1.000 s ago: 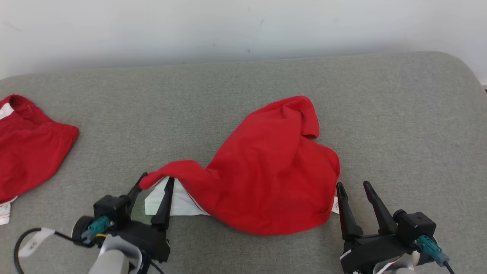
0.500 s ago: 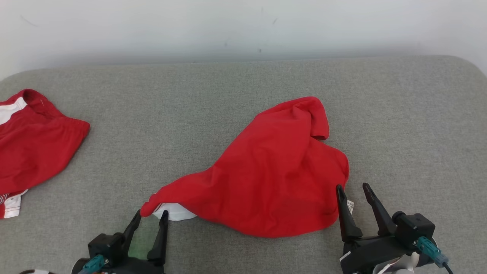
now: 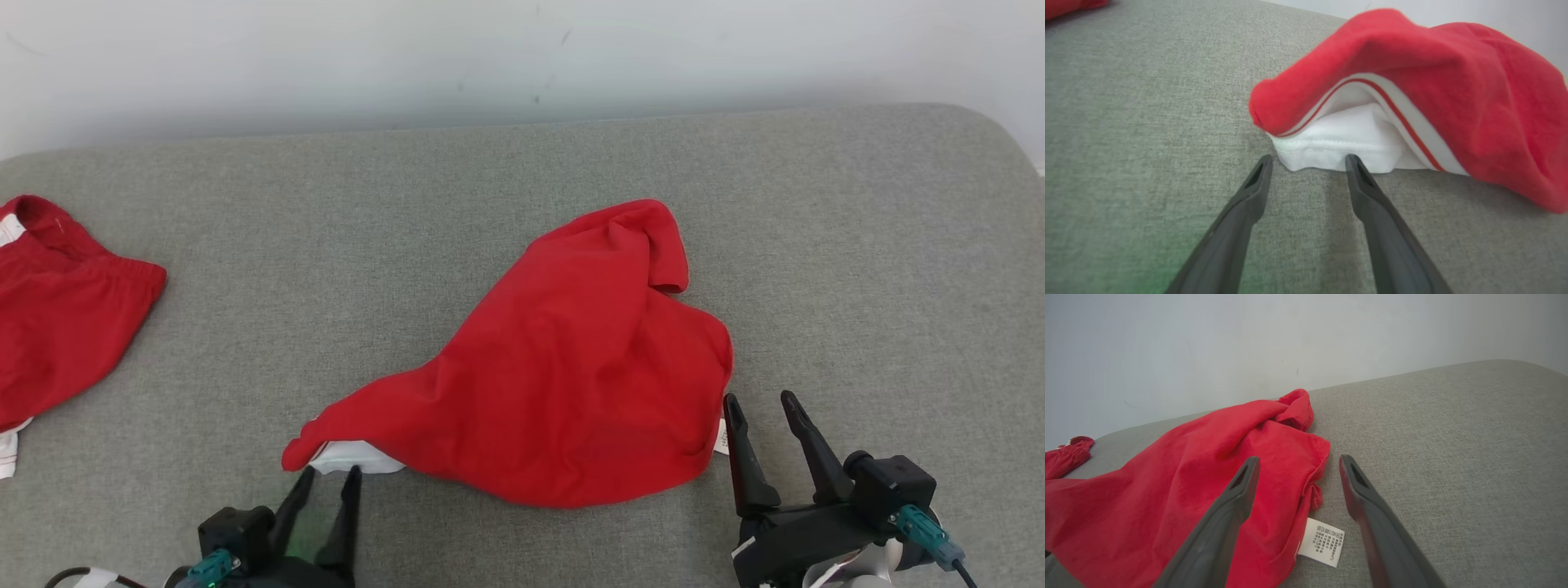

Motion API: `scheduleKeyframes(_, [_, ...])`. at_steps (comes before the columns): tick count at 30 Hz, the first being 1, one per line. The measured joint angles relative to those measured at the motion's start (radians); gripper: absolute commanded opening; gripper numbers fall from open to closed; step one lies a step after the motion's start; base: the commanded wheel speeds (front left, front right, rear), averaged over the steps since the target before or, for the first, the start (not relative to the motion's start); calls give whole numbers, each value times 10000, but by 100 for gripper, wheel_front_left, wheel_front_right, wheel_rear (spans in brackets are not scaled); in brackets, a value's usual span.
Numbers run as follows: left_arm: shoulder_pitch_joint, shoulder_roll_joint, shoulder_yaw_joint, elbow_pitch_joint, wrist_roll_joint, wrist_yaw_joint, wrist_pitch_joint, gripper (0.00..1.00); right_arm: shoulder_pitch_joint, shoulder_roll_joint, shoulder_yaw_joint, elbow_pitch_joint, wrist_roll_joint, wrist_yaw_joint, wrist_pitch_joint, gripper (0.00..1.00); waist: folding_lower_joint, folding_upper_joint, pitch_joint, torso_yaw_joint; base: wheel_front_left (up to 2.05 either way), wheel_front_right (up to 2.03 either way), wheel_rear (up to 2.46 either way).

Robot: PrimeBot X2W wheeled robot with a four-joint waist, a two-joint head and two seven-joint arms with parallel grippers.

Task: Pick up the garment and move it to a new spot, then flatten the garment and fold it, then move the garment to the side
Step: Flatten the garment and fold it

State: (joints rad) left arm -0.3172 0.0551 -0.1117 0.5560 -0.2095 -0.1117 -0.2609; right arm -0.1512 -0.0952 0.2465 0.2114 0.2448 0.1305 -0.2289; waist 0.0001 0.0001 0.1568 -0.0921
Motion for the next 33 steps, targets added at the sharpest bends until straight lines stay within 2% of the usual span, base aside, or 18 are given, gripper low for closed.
scheduleKeyframes(7, [-68,-29,-13,-222,-56,-48,0,0,42,-13,-138,31,0,0,-6,100,0,0,-89,118,0,0,0])
scheduleKeyframes(22, [2149,-35,-600,-3204,-173,8,81,0,461,29,-719,50,-50,0,10,100,-1,0,-464,1146,0,0,0])
scheduleKeyframes(29, [3173,197,-690,-5294,-96,314,1018,0,604,4,-1018,-56,-88,0,65,100,-1,-1,-604,1698,0,0,0])
scheduleKeyframes(33, [3774,217,-713,-6042,-194,499,1555,0,607,-38,-1151,-81,-107,0,123,100,-1,-1,-599,1843,0,0,0])
